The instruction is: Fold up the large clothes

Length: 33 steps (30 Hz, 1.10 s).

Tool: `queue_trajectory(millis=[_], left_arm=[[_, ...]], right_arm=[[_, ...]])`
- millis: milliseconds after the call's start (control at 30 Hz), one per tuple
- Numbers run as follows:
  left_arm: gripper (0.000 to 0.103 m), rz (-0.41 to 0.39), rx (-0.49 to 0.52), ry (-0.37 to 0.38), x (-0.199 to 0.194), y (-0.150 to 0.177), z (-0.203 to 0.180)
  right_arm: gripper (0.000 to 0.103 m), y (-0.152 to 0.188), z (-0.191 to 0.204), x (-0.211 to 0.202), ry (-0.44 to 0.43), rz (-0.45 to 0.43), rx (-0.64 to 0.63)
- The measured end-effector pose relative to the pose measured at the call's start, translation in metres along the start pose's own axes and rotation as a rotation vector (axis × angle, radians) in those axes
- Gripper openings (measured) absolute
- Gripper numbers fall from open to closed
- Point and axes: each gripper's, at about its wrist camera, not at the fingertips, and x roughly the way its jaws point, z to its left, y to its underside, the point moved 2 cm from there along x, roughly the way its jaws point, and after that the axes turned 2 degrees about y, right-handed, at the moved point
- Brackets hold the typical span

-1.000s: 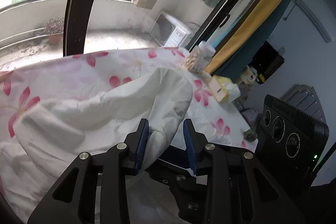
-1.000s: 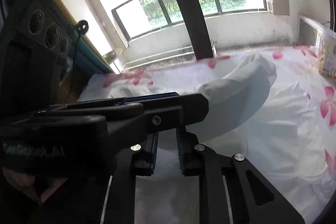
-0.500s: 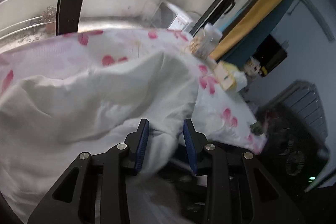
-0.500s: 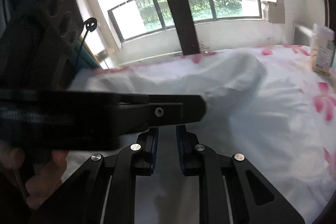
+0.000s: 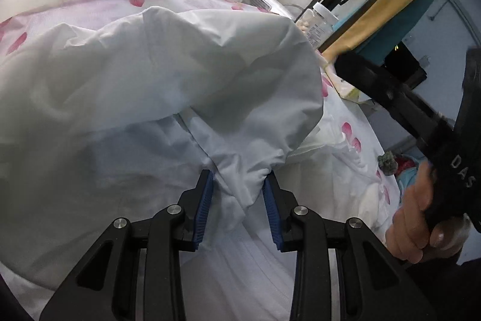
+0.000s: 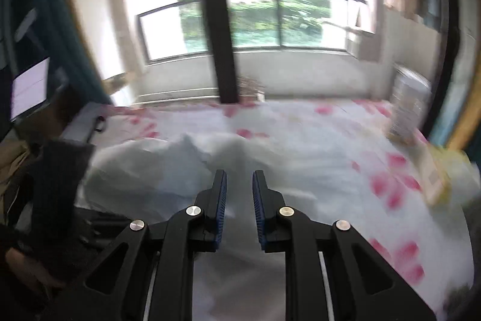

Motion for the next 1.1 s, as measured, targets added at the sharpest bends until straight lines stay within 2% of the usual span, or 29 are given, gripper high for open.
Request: queue_trajectory(millis=[33, 67, 200, 267, 400, 500, 600, 700, 767, 833, 933, 1000, 1100], left_arm=[[0.035, -0.002, 0.0, -0.004, -0.001, 0.001, 0.001], [0.035, -0.003, -0.001, -0.01, -0.002, 0.0, 0.0], [0.035, -0.016, 0.035, -0.067, -0.015, 0.002, -0.001], [0.035, -0.037, 0.04, -0.079, -0.032, -0.001, 0.002], [0.035, -0.124, 0.069, -0.078, -0.077, -0.015, 0.008], [0.035, -0.186, 0.057, -0.153, -0.097, -0.031, 0.026], [0.035, -0.128, -0.022, -0.237, -0.085, -0.034, 0.071], [0.034, -0.055, -0.099, -0.225, -0.067, -0.02, 0.099], [0.033, -0.093, -0.05, -0.225, -0.068, -0.008, 0.099], [0.031, -0.106, -0.061, -0.219, -0.071, -0.004, 0.102], [0.019, -0.125, -0.089, -0.222, -0.079, 0.003, 0.111], [0.019, -0.12, -0.097, -0.22, -0.084, 0.005, 0.111], [0.019, -0.106, -0.042, -0.267, -0.075, 0.006, 0.098]], right_arm=[[0.018, 0.0, 0.009, 0.012, -0.037, 0.026, -0.037], [0.018, 0.001, 0.011, 0.023, -0.037, 0.051, -0.045], [0.018, 0.022, -0.003, 0.066, 0.082, 0.176, -0.048], [0.018, 0.034, -0.013, 0.076, 0.08, 0.233, -0.019], [0.018, 0.042, -0.017, 0.072, 0.077, 0.22, -0.01], [0.018, 0.042, -0.024, 0.073, 0.06, 0.216, 0.029], [0.018, 0.041, -0.029, 0.07, 0.048, 0.202, 0.068], [0.018, 0.044, -0.039, 0.068, 0.029, 0.193, 0.118], [0.018, 0.046, -0.044, 0.066, 0.006, 0.191, 0.152], [0.017, 0.047, -0.048, 0.067, -0.015, 0.19, 0.177], [0.016, 0.048, -0.051, 0.065, -0.021, 0.192, 0.2], [0.016, 0.048, -0.047, 0.063, 0.001, 0.198, 0.172], [0.016, 0.049, -0.041, 0.059, 0.028, 0.216, 0.154]])
